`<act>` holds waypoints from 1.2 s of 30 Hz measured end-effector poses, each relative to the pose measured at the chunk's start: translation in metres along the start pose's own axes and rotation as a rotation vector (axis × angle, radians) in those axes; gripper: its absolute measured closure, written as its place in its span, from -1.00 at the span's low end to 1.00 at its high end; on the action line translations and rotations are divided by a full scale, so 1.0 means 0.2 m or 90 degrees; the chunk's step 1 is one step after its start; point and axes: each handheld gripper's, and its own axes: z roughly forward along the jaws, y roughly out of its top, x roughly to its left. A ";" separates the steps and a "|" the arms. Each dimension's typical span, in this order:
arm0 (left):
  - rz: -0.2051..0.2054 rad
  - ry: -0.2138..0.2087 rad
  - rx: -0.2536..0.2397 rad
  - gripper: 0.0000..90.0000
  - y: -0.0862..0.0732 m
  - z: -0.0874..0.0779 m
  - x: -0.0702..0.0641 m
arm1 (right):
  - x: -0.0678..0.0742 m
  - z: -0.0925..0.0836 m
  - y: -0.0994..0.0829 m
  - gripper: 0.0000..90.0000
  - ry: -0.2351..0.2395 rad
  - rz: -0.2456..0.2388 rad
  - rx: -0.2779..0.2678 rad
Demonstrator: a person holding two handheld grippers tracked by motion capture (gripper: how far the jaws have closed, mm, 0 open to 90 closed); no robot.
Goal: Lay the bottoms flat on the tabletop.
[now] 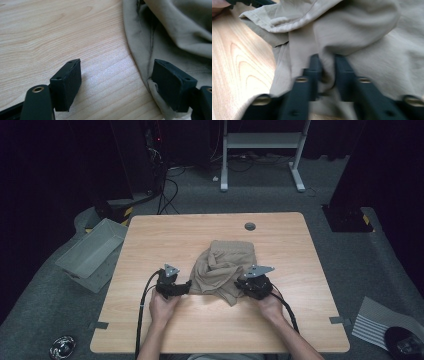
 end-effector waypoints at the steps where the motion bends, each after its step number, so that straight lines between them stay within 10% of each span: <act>1: 0.000 -0.001 0.000 -0.46 0.00 0.00 0.00 | -0.01 -0.01 0.00 0.92 -0.002 -0.004 0.001; 11: 0.001 0.000 0.000 -0.46 0.00 0.00 0.00 | -0.19 -0.19 -0.05 0.94 -0.087 0.035 -0.040; 20: -0.013 0.006 0.002 -0.50 0.00 0.00 0.01 | -0.33 -0.20 -0.21 0.69 -0.154 0.107 0.012; 26: -0.022 -0.008 -0.011 -0.54 0.04 0.00 -0.03 | -0.23 -0.29 -0.20 0.20 -0.182 0.122 -0.024; 36: 0.013 -0.059 0.018 -0.54 0.13 0.12 -0.10 | -0.04 -0.29 -0.19 0.20 -0.138 0.086 -0.039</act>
